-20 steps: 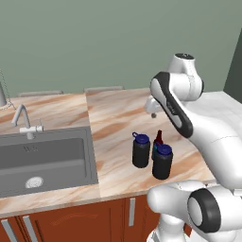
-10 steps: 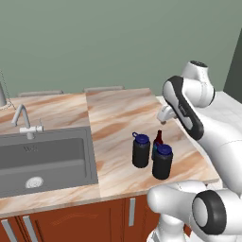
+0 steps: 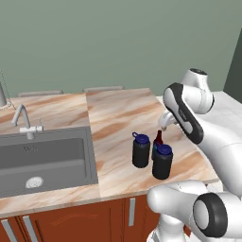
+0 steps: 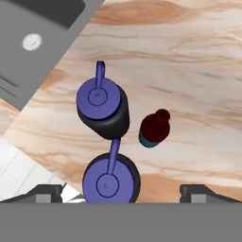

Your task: Pick the water bottle, water bottle, beer from the counter and place them in the open cabinet.

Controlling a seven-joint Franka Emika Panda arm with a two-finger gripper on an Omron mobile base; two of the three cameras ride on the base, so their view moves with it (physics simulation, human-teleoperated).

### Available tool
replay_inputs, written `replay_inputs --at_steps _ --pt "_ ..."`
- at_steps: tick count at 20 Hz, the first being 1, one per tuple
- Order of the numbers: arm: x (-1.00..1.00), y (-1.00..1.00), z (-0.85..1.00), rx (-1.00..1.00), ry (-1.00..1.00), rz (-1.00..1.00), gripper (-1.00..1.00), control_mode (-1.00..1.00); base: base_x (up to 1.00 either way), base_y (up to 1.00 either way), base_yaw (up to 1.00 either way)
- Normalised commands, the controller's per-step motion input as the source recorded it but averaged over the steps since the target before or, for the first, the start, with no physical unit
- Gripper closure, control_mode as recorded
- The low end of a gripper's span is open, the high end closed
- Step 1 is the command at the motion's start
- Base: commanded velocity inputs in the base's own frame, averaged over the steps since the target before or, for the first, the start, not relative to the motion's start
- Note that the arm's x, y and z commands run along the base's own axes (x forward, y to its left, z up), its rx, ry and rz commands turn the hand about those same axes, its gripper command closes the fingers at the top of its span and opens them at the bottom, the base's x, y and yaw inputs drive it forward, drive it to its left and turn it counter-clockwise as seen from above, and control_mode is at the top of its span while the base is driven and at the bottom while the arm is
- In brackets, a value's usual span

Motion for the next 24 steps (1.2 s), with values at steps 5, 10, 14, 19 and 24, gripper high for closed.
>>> replay_inputs --at_steps 5,10,14,19,24 --pt "-0.02 0.0 -0.3 0.0 0.0 0.0 -1.0 -1.0 0.0 0.0 0.0" --pt "-0.16 0.0 -0.15 0.0 0.03 0.0 -1.0 -1.0 0.0 0.0 0.0" --pt "-0.24 0.01 -0.16 0.0 0.06 0.04 -1.0 -1.0 0.0 0.0 0.0" --pt "-0.19 0.07 -0.21 0.0 0.06 0.03 -1.0 -1.0 0.0 0.0 0.0" --pt "-0.08 0.05 -0.22 0.0 0.02 0.05 -1.0 -1.0 0.0 0.0 0.0"
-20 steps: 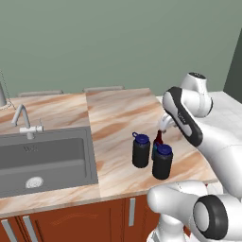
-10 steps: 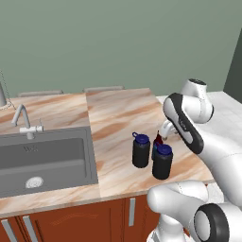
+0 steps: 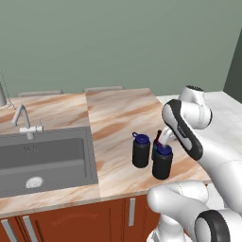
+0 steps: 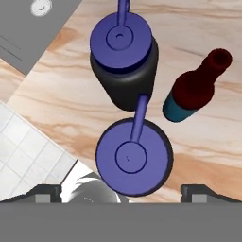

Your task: Pick the water bottle, water bottle, beer from the counter and place them in the open cabinet.

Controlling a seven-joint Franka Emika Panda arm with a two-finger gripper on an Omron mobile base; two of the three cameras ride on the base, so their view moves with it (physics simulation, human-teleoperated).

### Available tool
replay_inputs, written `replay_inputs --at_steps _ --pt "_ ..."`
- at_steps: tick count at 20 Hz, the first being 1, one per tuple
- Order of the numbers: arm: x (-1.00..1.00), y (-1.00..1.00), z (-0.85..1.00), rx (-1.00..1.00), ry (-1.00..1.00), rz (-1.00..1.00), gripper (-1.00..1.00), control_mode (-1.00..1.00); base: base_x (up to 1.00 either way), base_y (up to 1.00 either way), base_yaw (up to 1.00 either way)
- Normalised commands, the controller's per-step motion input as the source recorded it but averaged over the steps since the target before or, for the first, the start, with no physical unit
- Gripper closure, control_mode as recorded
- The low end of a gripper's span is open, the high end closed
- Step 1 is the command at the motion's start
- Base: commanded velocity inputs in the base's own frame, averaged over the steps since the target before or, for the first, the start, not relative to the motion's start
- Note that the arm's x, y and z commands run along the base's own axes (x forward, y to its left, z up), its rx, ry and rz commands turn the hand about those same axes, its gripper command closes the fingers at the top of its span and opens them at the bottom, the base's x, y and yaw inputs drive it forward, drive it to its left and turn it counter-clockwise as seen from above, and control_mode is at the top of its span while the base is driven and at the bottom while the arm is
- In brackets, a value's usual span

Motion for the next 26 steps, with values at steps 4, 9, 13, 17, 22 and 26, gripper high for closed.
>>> replay_inputs --at_steps 4,9,13,17,22,26 --pt "0.0 0.01 -0.11 0.0 0.0 0.05 -1.0 -1.0 0.0 0.0 0.0" --pt "0.0 0.0 0.0 0.0 0.02 0.04 -1.0 -1.0 0.0 0.0 0.0" --pt "0.08 0.02 -0.02 0.0 0.02 0.0 -1.0 -1.0 0.0 0.0 0.0" --pt "0.17 0.13 -0.19 0.0 0.02 0.0 -1.0 -1.0 0.0 0.0 0.0" --pt "0.22 0.13 -0.2 0.0 0.0 0.0 -1.0 -1.0 0.0 0.0 0.0" --pt "0.22 0.08 -0.17 0.0 0.0 0.0 -1.0 -1.0 0.0 0.0 0.0"
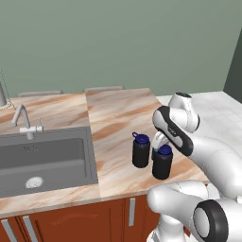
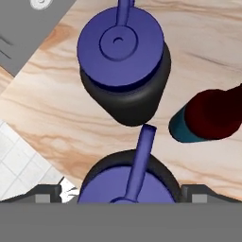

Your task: Pick the water bottle, water bottle, beer from the counter and place them in the open cabinet.

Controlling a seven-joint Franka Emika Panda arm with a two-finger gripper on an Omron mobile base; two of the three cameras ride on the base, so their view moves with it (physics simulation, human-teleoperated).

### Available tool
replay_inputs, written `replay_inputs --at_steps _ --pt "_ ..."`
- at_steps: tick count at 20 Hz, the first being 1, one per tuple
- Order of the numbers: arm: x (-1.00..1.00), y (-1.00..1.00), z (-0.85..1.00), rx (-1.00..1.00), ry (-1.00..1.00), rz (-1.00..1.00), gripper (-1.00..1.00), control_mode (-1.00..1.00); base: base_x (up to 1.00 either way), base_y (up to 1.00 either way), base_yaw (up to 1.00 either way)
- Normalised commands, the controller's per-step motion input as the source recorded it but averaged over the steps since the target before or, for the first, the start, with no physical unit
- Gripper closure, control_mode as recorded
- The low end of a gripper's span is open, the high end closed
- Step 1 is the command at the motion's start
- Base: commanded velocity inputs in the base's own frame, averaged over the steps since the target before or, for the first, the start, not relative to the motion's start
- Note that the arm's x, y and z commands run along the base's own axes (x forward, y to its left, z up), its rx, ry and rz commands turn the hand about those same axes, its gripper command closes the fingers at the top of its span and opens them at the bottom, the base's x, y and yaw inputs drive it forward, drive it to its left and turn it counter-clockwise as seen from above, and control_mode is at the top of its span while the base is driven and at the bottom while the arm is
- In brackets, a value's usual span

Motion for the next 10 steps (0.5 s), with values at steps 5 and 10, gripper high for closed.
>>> replay_inputs --at_steps 5,10 --pt "0.22 0.01 -0.05 0.0 0.0 0.0 -1.0 -1.0 0.0 0.0 0.0" --pt "0.13 0.0 -0.03 0.0 0.0 0.0 -1.0 -1.0 0.0 0.0 0.0"
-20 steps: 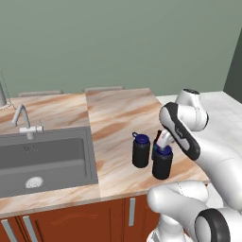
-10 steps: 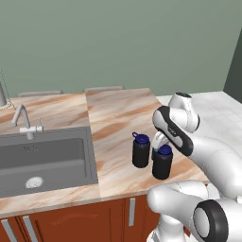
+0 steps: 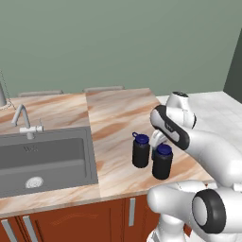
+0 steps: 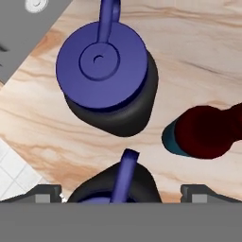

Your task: Pick the water bottle, water bottle, beer from the counter and place them in the open cabinet.

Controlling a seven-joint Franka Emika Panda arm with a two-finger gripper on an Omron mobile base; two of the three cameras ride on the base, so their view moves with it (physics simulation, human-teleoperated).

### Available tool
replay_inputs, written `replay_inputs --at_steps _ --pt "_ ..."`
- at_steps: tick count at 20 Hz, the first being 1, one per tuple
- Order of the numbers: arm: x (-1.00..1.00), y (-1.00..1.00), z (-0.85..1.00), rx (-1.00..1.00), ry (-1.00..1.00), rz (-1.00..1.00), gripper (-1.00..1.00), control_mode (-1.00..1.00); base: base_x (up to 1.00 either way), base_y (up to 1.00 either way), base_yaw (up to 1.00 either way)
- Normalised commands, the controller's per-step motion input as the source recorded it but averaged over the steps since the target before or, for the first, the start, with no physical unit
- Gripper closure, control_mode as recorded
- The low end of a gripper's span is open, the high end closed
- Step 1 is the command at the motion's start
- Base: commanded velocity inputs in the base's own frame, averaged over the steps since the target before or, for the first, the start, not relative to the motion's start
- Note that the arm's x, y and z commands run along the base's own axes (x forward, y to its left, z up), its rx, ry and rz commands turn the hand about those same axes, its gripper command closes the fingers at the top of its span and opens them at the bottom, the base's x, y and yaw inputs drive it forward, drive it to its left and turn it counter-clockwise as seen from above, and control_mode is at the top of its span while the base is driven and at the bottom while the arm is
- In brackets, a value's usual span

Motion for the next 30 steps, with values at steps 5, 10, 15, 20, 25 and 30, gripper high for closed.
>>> replay_inputs --at_steps 5,10,15,20,25,30 --pt "0.06 0.0 -0.07 0.0 0.0 0.0 -1.0 -1.0 0.0 0.0 0.0" --pt "0.0 0.0 -0.18 0.0 0.0 0.0 -1.0 -1.0 0.0 0.0 0.0" --pt "0.0 0.0 -0.13 0.0 0.0 0.0 -1.0 -1.0 0.0 0.0 0.0" --pt "0.0 0.05 -0.13 0.0 0.0 0.0 1.0 -1.0 0.0 0.0 0.0" --pt "0.03 0.03 -0.07 0.0 0.0 0.0 1.0 -1.0 0.0 0.0 0.0" --pt "0.03 0.0 0.0 0.0 0.0 0.0 1.0 -1.0 0.0 0.0 0.0"
